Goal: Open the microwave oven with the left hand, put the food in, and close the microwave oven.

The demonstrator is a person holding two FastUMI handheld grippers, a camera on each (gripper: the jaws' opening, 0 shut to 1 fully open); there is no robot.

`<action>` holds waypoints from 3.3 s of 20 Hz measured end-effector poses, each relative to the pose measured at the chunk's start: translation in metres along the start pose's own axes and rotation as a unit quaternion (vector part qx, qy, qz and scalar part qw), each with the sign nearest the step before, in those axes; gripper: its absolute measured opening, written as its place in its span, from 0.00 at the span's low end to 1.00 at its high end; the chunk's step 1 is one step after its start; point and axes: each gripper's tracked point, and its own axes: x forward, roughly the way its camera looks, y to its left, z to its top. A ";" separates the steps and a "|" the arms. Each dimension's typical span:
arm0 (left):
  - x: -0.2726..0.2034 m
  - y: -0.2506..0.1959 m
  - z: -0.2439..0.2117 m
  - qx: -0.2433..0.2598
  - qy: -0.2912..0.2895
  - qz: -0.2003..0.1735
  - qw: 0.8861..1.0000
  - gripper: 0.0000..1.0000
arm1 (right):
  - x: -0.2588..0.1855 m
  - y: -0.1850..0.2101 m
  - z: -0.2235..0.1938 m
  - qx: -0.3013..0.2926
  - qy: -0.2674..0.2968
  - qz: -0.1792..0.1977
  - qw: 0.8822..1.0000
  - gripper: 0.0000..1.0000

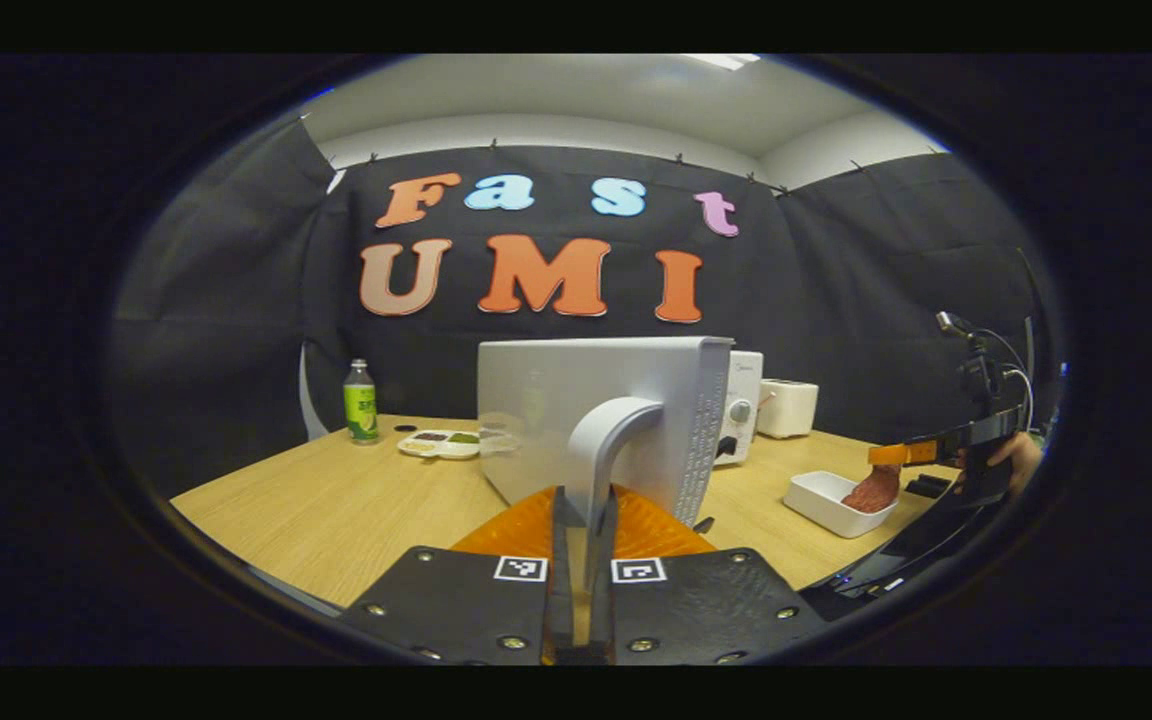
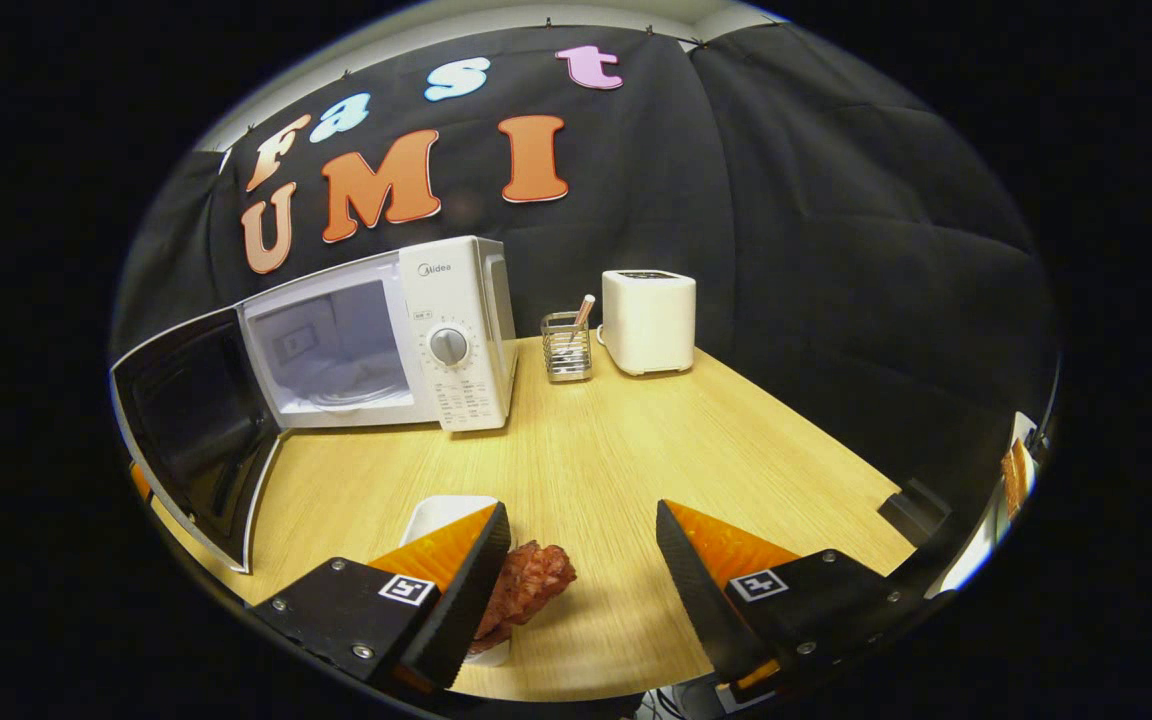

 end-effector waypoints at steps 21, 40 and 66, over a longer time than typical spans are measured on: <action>-0.062 0.164 0.015 0.036 -0.037 0.145 0.988 0.36 | -0.007 0.025 -0.033 0.103 0.071 0.040 0.991 0.65; -0.044 0.232 0.022 0.051 -0.005 0.218 0.974 0.75 | -0.016 0.075 0.044 0.095 -0.003 0.107 0.990 0.14; -0.063 0.289 0.008 0.024 -0.009 0.256 0.966 0.94 | 0.102 0.325 0.162 0.061 -0.147 0.190 0.969 0.14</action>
